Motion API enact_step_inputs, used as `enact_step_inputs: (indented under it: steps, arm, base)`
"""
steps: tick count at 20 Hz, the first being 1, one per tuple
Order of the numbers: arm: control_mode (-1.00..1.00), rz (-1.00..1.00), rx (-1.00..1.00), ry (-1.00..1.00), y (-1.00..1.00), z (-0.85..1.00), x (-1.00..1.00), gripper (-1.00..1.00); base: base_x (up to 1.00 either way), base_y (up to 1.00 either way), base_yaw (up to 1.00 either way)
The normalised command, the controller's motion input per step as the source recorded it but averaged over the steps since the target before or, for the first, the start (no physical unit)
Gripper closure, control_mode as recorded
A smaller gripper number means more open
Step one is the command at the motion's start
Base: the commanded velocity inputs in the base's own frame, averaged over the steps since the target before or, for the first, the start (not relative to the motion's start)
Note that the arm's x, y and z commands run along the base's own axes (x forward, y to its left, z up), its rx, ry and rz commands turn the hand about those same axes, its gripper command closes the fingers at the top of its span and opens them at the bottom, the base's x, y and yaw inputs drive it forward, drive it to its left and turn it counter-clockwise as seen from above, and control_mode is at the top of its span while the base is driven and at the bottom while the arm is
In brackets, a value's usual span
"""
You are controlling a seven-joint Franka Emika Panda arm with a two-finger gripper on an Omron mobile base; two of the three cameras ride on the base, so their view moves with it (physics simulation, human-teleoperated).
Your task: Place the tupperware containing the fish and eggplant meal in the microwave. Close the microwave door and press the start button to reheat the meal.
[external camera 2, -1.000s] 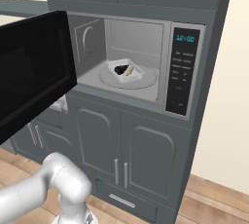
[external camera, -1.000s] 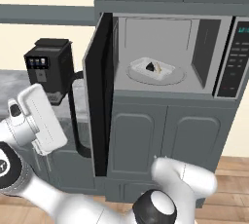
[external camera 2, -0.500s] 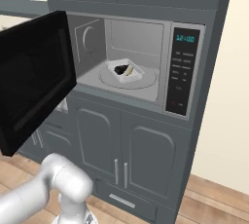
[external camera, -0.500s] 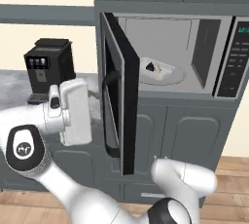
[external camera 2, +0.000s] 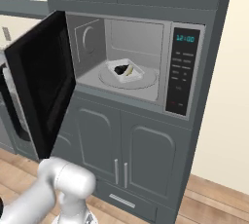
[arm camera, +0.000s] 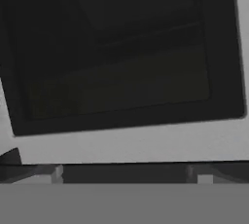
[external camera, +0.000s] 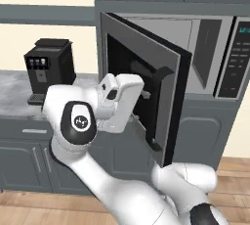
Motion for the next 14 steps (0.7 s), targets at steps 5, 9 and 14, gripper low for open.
enact_step_inputs:
  steps: [5, 9, 14]
  arm:
    - [-1.00, 0.00, 0.24, -0.10, -1.00, -0.03, 0.01, -1.00]
    - [-1.00, 0.03, 0.22, -0.01, -1.00, 0.00, 0.35, -1.00]
    - [-1.00, 0.05, 0.14, 0.03, -0.99, 0.00, 0.85, -1.00]
  base:
    - [0.00, 0.00, 0.00]
    - [0.00, 0.00, 0.00]
    - [0.00, 0.00, 0.00]
